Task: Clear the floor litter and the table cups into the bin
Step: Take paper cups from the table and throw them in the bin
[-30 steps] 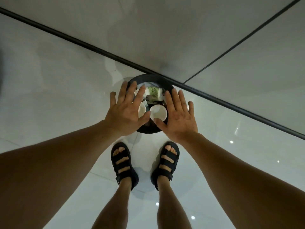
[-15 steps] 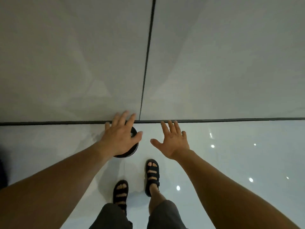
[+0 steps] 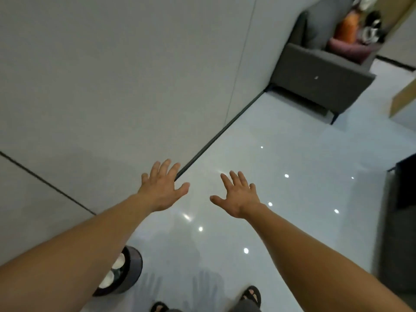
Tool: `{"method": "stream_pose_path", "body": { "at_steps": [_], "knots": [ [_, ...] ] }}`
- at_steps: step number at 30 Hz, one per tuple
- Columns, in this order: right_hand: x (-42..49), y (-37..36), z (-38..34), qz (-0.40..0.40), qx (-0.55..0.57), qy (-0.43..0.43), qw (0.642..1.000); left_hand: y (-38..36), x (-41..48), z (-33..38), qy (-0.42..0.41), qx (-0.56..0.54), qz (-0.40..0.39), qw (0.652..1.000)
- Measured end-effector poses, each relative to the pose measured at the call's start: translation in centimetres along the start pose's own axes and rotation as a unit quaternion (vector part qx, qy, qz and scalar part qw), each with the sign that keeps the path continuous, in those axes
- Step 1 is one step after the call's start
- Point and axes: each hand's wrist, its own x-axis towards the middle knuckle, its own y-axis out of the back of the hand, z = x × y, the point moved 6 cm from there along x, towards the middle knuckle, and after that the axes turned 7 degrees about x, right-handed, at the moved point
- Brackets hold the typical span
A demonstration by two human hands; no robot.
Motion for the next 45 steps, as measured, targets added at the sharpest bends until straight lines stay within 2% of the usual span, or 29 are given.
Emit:
{"method": "stream_pose_path", "body": {
  "at_steps": [7,9,16,25,34,40,45],
  "knots": [
    [-7.5,4.1,20.1,0.038,0.099,-0.119,0.987,2.8,3.4,22.9,-0.153,0.068,0.012,0.986],
    [-10.6,5.2,26.9,0.056,0.125,-0.163,0.977,2.6,3.9,30.8,-0.194,0.083,0.010,0.977],
    [-18.3,7.2,43.5,0.083,0.197,-0.283,0.935,2.6,4.5,49.4,-0.303,0.099,0.009,0.948],
    [-20.7,9.1,58.6,0.109,0.232,-0.379,0.889,0.6,11.2,66.7,-0.389,0.124,-0.018,0.913],
    [-23.0,13.1,72.9,0.139,0.250,-0.484,0.827,0.8,16.3,86.8,-0.508,0.124,-0.023,0.852],
    [-24.7,13.0,81.0,0.137,0.294,-0.524,0.787,-0.6,16.8,98.2,-0.564,0.166,-0.051,0.807],
    [-25.7,13.2,90.2,0.137,0.323,-0.533,0.770,-1.9,17.7,108.6,-0.587,0.177,-0.047,0.789]
  ]
}}
